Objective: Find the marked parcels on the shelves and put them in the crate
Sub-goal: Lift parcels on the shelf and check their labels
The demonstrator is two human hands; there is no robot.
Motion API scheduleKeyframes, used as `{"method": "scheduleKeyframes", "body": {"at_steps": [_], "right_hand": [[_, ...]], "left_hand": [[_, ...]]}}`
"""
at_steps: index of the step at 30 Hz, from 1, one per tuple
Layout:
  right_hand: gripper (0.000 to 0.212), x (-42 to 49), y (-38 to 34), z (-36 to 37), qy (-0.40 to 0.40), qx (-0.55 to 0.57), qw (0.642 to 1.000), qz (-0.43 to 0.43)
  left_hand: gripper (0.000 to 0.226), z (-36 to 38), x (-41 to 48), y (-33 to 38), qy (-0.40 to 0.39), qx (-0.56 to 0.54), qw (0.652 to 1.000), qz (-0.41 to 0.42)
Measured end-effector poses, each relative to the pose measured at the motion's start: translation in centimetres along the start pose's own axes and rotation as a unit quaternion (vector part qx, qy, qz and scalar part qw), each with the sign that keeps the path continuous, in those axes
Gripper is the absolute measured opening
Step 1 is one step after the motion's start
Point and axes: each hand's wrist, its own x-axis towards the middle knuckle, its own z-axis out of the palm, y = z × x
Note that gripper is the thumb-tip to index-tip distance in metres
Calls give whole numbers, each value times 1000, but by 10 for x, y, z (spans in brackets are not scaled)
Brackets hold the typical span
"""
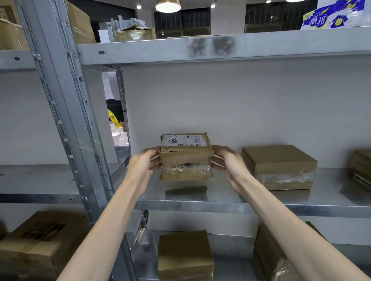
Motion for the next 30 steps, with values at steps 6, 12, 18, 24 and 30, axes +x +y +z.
{"method": "scheduleKeyframes", "body": {"at_steps": [6,12,18,24,30], "right_hand": [[20,-3,3,4,1,0,1000,-16],[22,-8,8,5,-8,-41,997,-60],[21,-6,19,3,-16,-81,993,-88],[21,-6,25,8,-13,-130,985,-112],[21,-10,45,13,-10,-152,983,-103]], "left_hand": [[28,-2,0,-2,6,24,999,19],[27,-1,-7,-5,-11,67,998,11],[20,-2,-8,-9,11,89,996,22],[16,-9,-2,-16,49,130,988,66],[20,-24,-1,-34,70,119,989,43]]}}
